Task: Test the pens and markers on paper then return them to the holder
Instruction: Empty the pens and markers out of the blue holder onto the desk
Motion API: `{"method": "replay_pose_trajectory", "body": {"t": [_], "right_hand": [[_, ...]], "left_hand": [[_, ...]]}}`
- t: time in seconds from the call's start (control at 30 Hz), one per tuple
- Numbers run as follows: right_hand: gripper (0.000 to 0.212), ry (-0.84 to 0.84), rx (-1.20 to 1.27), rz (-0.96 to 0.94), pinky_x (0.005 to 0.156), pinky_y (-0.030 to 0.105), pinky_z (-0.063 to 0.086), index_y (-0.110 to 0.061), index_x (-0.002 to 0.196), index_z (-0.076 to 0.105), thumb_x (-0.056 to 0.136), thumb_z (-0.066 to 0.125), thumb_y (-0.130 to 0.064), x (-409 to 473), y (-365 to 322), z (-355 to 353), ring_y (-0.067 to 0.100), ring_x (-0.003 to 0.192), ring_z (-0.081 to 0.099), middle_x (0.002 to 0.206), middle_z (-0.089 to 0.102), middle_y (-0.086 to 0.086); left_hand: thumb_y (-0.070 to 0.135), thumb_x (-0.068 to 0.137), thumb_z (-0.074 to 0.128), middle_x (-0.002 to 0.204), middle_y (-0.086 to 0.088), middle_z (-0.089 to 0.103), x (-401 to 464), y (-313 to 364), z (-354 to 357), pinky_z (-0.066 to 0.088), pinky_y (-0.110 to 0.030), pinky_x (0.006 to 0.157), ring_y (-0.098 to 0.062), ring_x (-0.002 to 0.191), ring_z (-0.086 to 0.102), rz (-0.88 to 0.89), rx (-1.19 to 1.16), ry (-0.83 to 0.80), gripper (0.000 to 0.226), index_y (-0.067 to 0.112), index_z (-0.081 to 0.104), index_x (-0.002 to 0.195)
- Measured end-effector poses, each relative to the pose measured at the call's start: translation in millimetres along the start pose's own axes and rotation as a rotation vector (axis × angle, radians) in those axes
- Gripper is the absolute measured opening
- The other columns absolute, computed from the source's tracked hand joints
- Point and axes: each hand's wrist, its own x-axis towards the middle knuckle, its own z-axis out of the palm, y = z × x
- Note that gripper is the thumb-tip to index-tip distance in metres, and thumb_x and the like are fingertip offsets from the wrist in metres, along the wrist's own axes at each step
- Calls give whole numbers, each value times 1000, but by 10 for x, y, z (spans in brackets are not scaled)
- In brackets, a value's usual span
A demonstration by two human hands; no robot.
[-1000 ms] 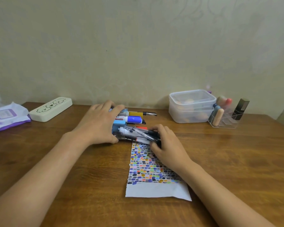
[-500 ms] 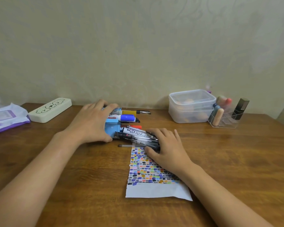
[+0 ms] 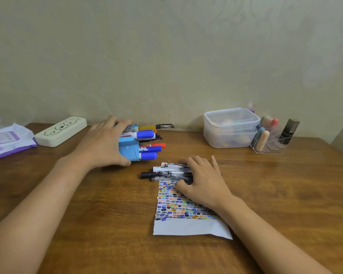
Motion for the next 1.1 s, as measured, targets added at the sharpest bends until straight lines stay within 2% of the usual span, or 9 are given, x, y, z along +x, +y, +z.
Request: {"method": "replay_pose_trajectory", "body": {"t": [0.13,0.33,0.43,0.6,0.73,0.9,1.1], "right_hand": [[66,15,9,3,126,53,4,-38,137,46,83,43,-76,-10,-30,-22,5,132,43,133,51,-18],[64,105,96,47,126,48,12,-32,136,45,90,45,-76,-1,-63,-41,3,128,48,134,56,-16],[57,131,117,60,126,47,11,-29,136,44,95,42,-69,-1,-71,-18,5,126,52,129,62,-13],[32,168,167,45,125,44,15,-34,130,41,103,44,-50,20,-49,-7,4,108,60,109,68,-14],[31,175,189,66,123,40,20,-34,130,48,102,50,-46,52,-28,-37,7,108,60,113,68,-14],[28,181,183,65,122,38,23,-31,128,49,102,50,-42,42,-58,-24,10,107,60,112,69,-11],[22,195,245,27,120,38,24,-36,125,52,104,47,-41,26,-50,-24,3,107,60,110,69,-16]], "left_hand": [[55,51,86,130,6,39,-7,110,-10,39,-33,88,-21,114,49,-5,-37,12,114,37,28,148],[57,51,81,131,8,38,2,380,118,33,-29,101,-15,119,46,156,45,45,113,37,27,148],[57,52,80,130,7,38,-1,474,151,33,-29,101,-14,118,45,188,63,67,112,35,27,148],[57,57,79,133,8,35,-32,598,153,32,-28,102,-13,120,41,211,48,72,111,35,23,150],[57,58,80,134,8,35,-31,630,137,32,-28,103,-13,120,41,225,51,68,112,34,22,151],[57,57,81,133,10,34,-39,597,114,32,-27,98,-13,117,41,210,38,49,112,37,23,150],[58,57,81,132,10,35,-28,571,100,32,-26,98,-12,116,40,211,57,49,112,39,21,150]]}}
